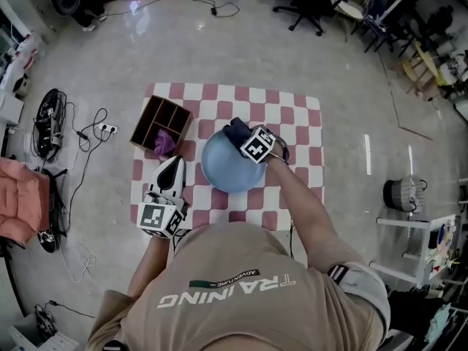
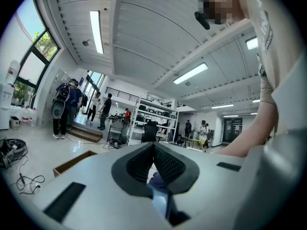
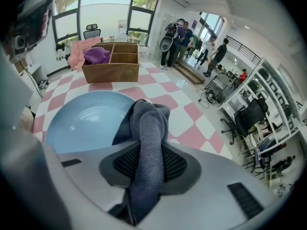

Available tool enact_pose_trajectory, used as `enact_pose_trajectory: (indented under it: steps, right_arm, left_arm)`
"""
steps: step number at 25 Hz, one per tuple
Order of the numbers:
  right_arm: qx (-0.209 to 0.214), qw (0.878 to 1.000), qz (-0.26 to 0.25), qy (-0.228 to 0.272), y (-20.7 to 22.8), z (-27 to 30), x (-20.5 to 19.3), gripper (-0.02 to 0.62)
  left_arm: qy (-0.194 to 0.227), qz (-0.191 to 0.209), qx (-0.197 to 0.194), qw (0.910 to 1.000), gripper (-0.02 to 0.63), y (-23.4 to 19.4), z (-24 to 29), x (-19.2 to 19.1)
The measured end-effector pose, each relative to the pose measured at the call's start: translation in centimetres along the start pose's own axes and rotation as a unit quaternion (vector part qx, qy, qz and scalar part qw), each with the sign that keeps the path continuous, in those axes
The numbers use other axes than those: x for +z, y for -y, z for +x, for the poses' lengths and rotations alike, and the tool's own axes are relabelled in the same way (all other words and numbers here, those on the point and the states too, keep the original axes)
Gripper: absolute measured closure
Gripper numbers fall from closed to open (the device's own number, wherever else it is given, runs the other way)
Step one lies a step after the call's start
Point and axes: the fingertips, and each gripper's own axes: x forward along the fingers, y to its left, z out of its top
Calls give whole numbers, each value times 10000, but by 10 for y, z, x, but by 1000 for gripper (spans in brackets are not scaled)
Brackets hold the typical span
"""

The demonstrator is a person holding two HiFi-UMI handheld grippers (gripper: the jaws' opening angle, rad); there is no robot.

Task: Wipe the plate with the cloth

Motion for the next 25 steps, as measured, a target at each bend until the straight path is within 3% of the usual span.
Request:
enact_pose_trajectory:
  steps: [7, 14, 20, 25]
  right_arm:
    - [-118, 9988, 467, -122, -2, -23, -51, 479]
    - [51, 9938, 1107, -77, -35, -57, -90, 479]
    - [224, 9901, 1389, -22, -86, -75, -106, 479]
    - [476, 9859, 1602, 112, -127, -76, -93, 479]
  left_arm:
    - [-113, 46, -559, 9984, 594, 27, 15, -4]
    - [-195, 68, -1037, 9944, 594, 48, 23, -8]
    - [-194, 37, -1174, 9929, 594, 49, 24, -7]
    - [-127, -1, -1120, 9936, 594, 39, 22, -3]
